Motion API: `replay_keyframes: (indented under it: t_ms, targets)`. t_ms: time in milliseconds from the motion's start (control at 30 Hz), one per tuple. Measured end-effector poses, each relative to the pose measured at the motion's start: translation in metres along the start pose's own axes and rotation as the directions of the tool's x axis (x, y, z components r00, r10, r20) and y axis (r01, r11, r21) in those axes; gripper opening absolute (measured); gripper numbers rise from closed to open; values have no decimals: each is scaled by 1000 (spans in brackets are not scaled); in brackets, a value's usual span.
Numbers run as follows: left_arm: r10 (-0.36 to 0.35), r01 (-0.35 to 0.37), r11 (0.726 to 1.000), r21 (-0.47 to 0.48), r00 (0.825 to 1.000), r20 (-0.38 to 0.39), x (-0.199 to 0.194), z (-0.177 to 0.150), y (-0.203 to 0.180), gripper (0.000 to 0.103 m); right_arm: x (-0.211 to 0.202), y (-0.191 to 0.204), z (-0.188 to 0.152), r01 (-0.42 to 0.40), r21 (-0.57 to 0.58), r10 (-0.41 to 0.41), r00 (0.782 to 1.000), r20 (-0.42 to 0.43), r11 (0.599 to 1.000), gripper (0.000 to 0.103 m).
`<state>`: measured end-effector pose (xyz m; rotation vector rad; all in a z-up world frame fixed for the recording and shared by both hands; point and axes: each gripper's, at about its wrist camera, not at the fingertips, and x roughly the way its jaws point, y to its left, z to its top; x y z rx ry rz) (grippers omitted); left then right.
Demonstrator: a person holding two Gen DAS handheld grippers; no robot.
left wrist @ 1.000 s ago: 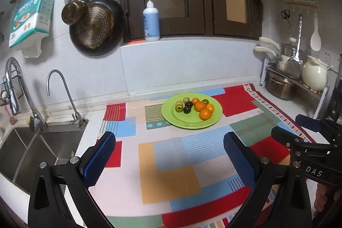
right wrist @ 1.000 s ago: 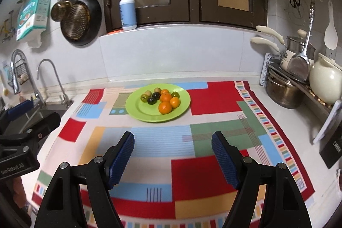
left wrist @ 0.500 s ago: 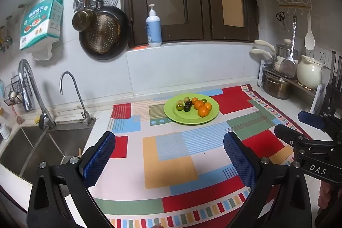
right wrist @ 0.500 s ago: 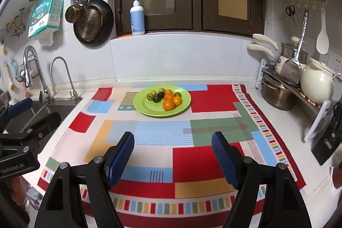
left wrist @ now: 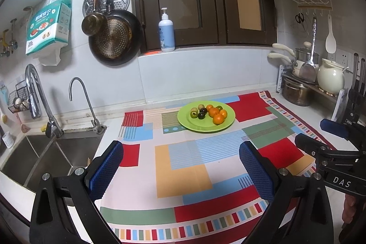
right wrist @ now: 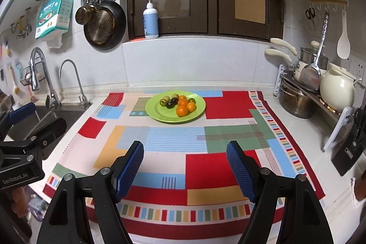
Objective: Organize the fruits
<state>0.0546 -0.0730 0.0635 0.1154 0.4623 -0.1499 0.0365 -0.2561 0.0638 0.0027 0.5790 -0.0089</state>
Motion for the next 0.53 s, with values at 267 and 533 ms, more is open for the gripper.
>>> replay_keyframes:
  t_ms: [267,533]
  targets:
    - [1,-1,1000,-4,1000,3,-3,0,0,103,0,1,-1,0,-4,0,1000,0,1000,75]
    - [4,-4,1000,-7,1000,4,-3,2,1,103,-2,4,-2,-7,-8,7,1000,2,1000,75]
